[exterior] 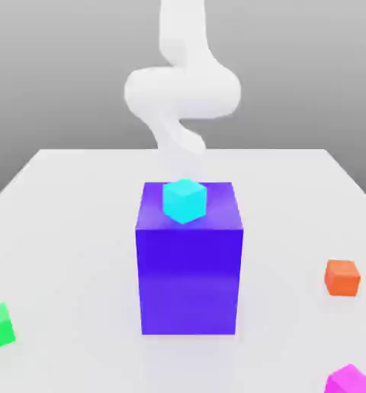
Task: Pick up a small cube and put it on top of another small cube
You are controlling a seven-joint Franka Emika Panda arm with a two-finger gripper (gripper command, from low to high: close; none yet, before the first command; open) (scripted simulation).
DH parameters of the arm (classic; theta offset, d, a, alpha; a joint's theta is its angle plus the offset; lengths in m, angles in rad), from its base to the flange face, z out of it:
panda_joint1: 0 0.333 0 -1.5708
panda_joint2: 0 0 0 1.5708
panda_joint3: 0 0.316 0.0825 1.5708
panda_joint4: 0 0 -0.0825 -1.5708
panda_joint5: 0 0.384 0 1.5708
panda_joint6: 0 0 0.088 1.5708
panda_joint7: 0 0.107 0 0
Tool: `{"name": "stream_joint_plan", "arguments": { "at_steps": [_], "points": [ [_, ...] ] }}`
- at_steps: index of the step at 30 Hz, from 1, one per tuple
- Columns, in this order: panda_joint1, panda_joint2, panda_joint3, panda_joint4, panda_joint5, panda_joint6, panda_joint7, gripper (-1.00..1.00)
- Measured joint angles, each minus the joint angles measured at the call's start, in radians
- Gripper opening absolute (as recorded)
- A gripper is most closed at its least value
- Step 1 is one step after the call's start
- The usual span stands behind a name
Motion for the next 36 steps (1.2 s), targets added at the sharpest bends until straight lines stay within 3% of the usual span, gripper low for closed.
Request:
{"name": "stream_joint_plan", "arguments": {
  "at_steps": [19,30,35,36],
  "points": [
    [0.094,0.695,0.160,0.073,-0.105,0.164,0.033,0.00],
    [0.190,1.095,0.195,0.115,-0.169,0.258,0.054,0.00],
    [0.236,1.276,0.158,0.152,-0.215,0.368,0.084,0.00],
    [0.241,1.295,0.152,0.156,-0.220,0.383,0.088,-1.00]
  ]
}}
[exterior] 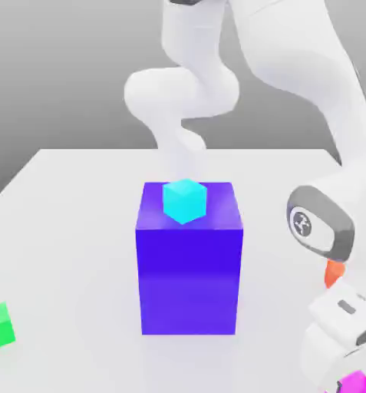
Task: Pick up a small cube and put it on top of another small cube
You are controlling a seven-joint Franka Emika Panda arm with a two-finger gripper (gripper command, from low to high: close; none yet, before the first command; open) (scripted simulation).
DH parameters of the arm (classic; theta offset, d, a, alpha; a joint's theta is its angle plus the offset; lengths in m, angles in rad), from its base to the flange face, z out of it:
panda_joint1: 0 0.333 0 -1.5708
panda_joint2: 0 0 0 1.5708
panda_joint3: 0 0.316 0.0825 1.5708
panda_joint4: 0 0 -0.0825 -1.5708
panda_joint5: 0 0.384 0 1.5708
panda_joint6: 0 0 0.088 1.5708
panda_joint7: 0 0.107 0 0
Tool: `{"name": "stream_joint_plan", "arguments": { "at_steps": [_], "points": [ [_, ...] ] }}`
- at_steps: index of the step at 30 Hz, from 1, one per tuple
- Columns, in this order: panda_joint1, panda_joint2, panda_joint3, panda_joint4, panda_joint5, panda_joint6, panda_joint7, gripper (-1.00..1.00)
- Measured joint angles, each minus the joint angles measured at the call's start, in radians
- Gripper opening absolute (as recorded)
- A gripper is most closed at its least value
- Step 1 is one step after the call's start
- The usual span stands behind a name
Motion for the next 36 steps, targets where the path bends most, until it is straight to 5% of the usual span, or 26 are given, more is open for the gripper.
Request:
{"name": "stream_joint_plan", "arguments": {
  "at_steps": [11,28,32,33,36],
  "points": [
    [-0.030,-0.125,0.033,-0.031,0.047,-0.094,-0.032,-1.00],
    [-0.470,-0.373,-0.334,-0.270,0.257,-0.097,0.030,-1.00],
    [-0.620,-0.291,-0.403,-0.265,0.373,-0.023,0.000,-1.00],
    [-0.655,-0.258,-0.405,-0.256,0.402,0.000,-0.012,1.00],
    [-0.655,-0.258,-0.405,-0.256,0.402,0.000,-0.012,1.00]
  ]
}}
